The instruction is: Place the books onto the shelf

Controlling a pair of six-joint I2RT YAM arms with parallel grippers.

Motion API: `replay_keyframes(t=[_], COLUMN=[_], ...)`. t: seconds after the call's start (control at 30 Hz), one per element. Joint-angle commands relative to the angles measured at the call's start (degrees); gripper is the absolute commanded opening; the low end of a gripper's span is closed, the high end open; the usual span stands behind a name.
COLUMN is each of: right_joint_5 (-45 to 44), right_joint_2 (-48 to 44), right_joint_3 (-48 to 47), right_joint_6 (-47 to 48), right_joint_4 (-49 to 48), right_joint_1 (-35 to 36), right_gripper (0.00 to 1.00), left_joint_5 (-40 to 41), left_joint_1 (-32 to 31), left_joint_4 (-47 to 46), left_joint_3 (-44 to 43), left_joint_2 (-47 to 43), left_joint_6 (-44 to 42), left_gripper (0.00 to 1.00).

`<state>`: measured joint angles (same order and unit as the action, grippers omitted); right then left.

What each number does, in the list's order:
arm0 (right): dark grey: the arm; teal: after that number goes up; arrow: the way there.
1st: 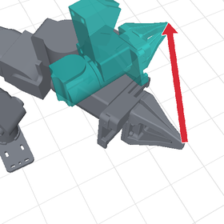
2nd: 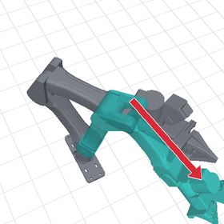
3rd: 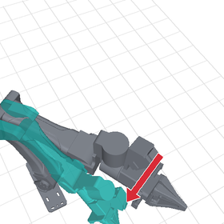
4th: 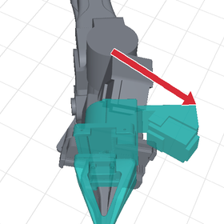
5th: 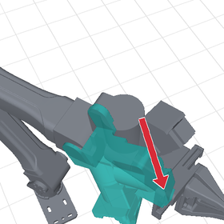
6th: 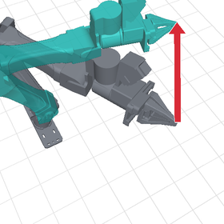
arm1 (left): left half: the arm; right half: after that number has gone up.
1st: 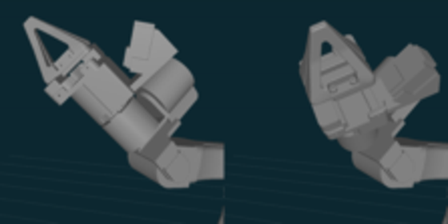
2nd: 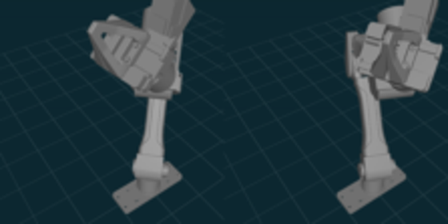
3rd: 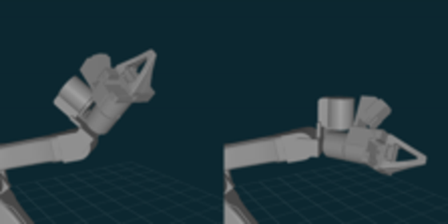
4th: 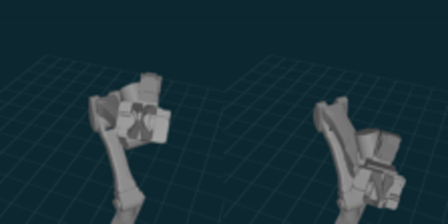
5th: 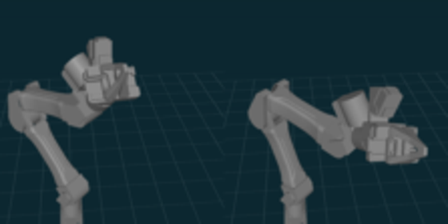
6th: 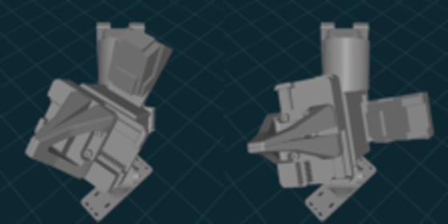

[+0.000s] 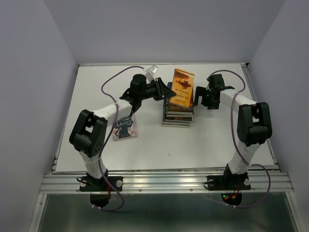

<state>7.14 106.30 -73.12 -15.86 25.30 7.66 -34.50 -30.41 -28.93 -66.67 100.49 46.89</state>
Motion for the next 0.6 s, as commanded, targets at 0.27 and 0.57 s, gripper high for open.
replay_keyframes(t=[0.27,0.57], right_joint_5=[1.84,-3.27], right_joint_2=[-4.78,-6.63], right_joint_3=[1.40,1.40], right_joint_6=[-4.79,-5.94], right_joint_4=[-4.30,-2.98], right_joint_1=[1.83,1.83], right_gripper=[1.00,1.00], left_joint_5=[-5.48,-1.10], left_joint_1=[-0.35,0.35], left_joint_4=[-6.05,9.66], left_joint_3=[-3.20,-9.34], left_joint_2=[4.71,9.63], left_joint_6=[4.08,0.22], left_gripper=[0.00,0.10])
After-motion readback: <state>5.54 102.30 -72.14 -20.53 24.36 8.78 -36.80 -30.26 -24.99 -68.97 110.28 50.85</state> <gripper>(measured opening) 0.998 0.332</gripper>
